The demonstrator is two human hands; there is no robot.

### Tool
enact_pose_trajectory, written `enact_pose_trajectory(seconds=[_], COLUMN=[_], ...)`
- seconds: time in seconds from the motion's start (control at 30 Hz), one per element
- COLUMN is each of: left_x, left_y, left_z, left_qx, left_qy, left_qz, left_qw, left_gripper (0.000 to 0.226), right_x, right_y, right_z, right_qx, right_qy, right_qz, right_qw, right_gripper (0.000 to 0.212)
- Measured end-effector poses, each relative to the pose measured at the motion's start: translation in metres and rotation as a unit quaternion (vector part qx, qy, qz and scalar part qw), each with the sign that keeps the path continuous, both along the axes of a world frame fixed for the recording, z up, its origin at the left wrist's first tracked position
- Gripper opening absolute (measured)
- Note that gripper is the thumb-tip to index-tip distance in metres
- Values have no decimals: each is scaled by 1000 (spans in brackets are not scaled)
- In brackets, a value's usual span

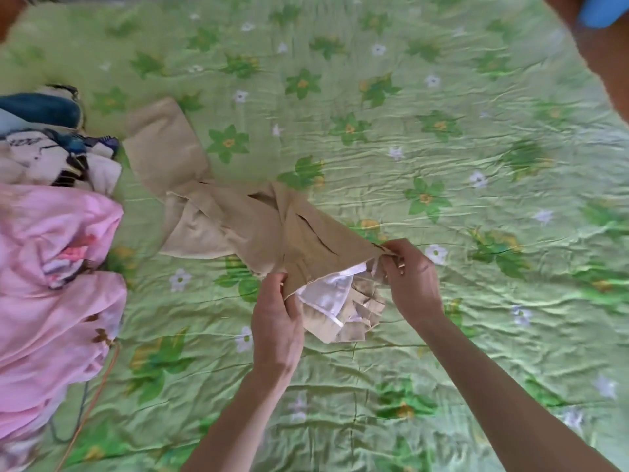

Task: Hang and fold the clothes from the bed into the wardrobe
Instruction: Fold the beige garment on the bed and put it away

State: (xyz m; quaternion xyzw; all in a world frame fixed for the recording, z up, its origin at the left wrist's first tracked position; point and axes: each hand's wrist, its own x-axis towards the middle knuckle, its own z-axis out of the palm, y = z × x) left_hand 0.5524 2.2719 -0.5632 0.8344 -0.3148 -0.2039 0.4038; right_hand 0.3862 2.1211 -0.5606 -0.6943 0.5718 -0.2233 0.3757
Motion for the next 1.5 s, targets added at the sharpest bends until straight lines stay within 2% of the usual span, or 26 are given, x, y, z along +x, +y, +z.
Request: enact_pose_trajectory(seconds=[0.17, 0.27, 0.4, 0.5, 0.63, 0.7, 0.77, 0.87, 0.93, 1.0, 1.07, 1.27, 1.4, 1.5], left_x=[6, 9, 21, 27, 37, 37, 32, 18, 14, 21, 27, 12, 23, 24], left_y=[1, 7, 14, 14, 8, 6, 2, -1, 0, 5, 11, 24, 38, 37], left_z=[117, 191, 286, 348, 410, 436, 453, 468, 474, 476, 475, 471, 445, 437], left_qx=[-26, -38, -110, -154, -195, -192, -178, -163, -148, -141, -140, -135, -111, -143], left_qy=[-88, -101, -136, -145, -167, -188, -212, -226, -247, -244, -235, -255, -204, -244], left_qz=[-1, -1, -14, -19, -62, -108, -147, -191, -213, -224, -231, -227, -195, -178], left_qw=[996, 994, 984, 977, 964, 957, 950, 941, 934, 933, 934, 930, 953, 942], left_gripper=[20, 19, 22, 26, 20, 16, 16, 15, 13, 14, 14, 21, 40, 41], right_x=[-3, -6, -10, -12, -11, -10, -1, 25, 36, 34, 28, 34, 18, 15], right_y=[-5, 0, 5, 7, 15, 26, 39, 62, 69, 66, 61, 61, 44, 39], right_z=[115, 185, 282, 351, 430, 463, 489, 503, 501, 504, 510, 537, 567, 575], right_qx=[-97, -157, -221, -236, -204, -203, -234, -238, -234, -168, -121, -261, -297, -335], right_qy=[-40, -45, -27, -14, 48, 146, 228, 235, 213, 108, 42, 37, 8, 31], right_qz=[56, 96, 95, 131, 202, 254, 286, 313, 323, 323, 322, 320, 267, 286], right_qw=[993, 982, 970, 963, 957, 934, 901, 889, 892, 925, 938, 910, 917, 897], right_gripper=[13, 14, 13, 10, 9, 18, 38, 55, 49, 28, 12, 45, 39, 33])
